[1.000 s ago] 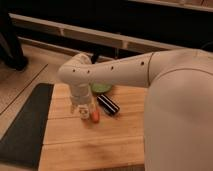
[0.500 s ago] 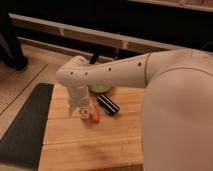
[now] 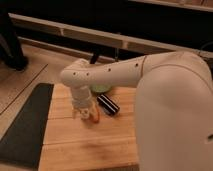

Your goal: Knock the bottle over

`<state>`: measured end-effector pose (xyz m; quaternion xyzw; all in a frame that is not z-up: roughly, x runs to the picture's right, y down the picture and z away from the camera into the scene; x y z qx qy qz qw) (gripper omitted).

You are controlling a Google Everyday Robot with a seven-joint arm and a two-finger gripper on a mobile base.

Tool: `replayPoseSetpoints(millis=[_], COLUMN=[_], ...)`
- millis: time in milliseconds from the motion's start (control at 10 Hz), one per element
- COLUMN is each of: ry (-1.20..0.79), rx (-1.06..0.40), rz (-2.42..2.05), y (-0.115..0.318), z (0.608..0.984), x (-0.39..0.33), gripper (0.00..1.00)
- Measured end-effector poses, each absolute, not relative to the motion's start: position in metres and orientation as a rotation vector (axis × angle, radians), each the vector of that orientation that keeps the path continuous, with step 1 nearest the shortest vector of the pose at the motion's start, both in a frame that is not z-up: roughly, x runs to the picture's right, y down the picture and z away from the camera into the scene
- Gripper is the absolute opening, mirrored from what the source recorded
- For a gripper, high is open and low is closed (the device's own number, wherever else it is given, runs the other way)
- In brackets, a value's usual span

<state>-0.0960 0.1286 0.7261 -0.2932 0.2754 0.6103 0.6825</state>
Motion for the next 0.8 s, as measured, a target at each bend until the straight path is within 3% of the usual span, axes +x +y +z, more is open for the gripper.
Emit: replayPoseSetpoints(millis=[400,800], ry=[0.635,0.509], rx=[-0.737,-0.541], rz=[1.332,1.243], y=[0.110,0.042], z=[0.772,0.808], x=[-0.075,-0.061], gripper=[0.65,0.65])
